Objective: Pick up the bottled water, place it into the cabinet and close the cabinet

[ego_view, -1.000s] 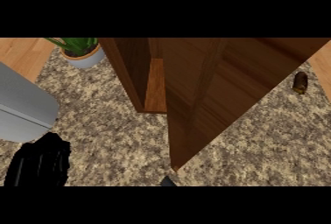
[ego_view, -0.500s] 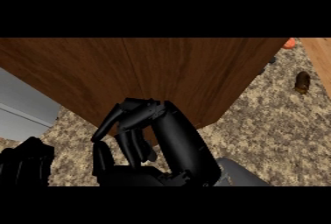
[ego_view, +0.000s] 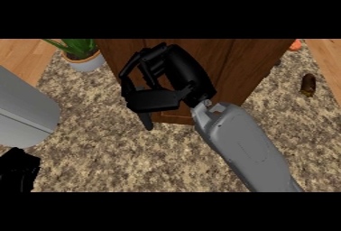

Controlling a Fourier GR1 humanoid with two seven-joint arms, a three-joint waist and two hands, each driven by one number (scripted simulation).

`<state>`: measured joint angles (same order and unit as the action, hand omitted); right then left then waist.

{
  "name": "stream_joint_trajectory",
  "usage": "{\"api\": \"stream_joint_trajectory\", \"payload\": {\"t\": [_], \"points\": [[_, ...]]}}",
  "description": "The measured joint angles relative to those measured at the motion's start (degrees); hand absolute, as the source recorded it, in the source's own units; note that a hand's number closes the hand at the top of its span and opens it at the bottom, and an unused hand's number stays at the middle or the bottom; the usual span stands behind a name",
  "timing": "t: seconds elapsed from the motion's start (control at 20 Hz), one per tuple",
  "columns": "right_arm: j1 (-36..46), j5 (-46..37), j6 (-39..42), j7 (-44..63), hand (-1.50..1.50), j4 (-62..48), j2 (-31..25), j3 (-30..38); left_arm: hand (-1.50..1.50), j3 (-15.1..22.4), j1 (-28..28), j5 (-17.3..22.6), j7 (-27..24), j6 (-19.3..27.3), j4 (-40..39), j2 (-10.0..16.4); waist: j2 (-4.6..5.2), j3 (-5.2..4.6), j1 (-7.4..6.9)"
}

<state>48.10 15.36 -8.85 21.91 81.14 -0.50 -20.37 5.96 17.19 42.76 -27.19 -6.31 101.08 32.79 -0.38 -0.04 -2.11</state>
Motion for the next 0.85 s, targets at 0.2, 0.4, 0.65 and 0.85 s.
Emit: {"api": "stream_joint_trajectory", "payload": {"t": [0.2,0.4,0.65,0.85], "points": [[0.7,2.1,5.0,-4.4,1.5,-4.3,0.5,1.1,1.5,-1.7,0.7,0.7,-0.4,-2.3,-0.8,0.8,-1.12,-0.21,-0.25],[1.4,2.9,8.9,-8.1,1.5,-7.2,0.0,1.7,1.5,-1.8,1.0,0.1,-0.6,-3.2,-1.0,0.8,-1.6,-0.44,-0.76],[2.3,3.8,13.3,-11.4,1.5,-9.5,-1.0,2.0,1.5,-2.0,-0.6,0.5,0.1,-3.1,-1.1,0.6,-1.64,-0.75,-1.15],[2.6,4.0,15.4,-13.5,1.5,-10.8,-1.4,2.2,1.5,-2.0,-1.6,0.5,0.8,-2.9,-0.8,0.7,-1.71,-1.0,-1.29]]}}
